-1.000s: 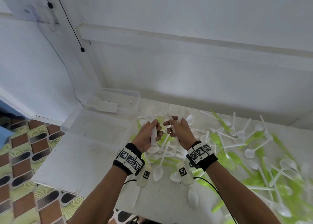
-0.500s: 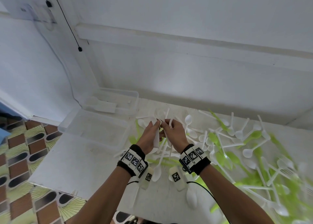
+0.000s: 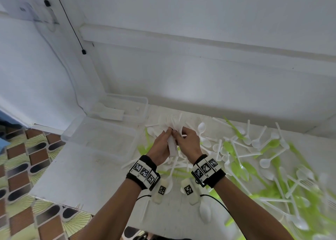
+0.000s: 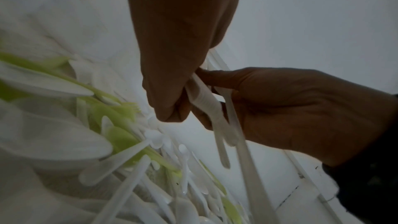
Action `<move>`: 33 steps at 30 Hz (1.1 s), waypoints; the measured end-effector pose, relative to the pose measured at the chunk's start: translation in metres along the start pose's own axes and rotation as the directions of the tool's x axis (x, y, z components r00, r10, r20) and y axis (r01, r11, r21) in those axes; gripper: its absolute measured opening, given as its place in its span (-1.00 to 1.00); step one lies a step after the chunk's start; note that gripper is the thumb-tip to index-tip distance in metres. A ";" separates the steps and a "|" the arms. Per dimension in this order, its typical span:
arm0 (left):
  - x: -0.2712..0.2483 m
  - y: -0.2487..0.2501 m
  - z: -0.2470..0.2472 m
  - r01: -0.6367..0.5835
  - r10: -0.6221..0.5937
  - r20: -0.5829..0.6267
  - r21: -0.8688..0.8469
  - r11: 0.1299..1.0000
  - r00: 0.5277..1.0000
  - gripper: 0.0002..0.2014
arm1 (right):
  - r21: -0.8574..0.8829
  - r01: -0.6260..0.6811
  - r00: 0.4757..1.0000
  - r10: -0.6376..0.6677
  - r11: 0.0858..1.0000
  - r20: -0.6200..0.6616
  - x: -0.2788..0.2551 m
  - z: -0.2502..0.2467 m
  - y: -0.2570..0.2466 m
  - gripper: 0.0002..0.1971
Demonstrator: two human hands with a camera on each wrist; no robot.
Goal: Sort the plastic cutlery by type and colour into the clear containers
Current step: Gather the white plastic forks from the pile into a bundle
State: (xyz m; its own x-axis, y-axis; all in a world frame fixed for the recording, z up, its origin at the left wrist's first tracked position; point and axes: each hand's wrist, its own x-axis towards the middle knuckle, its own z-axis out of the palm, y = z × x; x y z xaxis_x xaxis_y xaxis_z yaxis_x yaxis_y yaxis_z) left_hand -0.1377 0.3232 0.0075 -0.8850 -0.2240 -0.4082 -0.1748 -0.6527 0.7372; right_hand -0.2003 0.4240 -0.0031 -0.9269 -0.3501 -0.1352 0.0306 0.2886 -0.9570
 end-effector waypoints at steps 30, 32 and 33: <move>0.002 -0.004 -0.003 -0.041 0.091 -0.139 0.330 0.943 0.986 -0.74 | 0.640 -0.464 0.886 0.338 0.613 0.318 0.000 -0.002 0.008 -0.67; 0.004 -0.005 -0.003 -0.039 0.094 -0.144 0.341 0.939 0.985 -0.74 | 0.650 -0.433 0.901 0.331 0.624 0.282 -0.001 -0.002 0.008 -0.69; 0.005 -0.006 -0.003 -0.042 0.100 -0.153 0.343 0.938 0.983 -0.75 | 0.650 -0.414 0.910 0.317 0.638 0.268 -0.002 -0.001 0.007 -0.72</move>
State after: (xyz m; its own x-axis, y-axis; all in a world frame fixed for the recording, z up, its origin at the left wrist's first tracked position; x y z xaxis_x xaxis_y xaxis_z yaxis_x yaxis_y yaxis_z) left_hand -0.1400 0.3235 -0.0004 -0.8216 -0.3960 -0.4101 -0.2748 -0.3551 0.8935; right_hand -0.1989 0.4277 -0.0088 -0.7330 -0.4660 -0.4955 0.6463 -0.2500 -0.7210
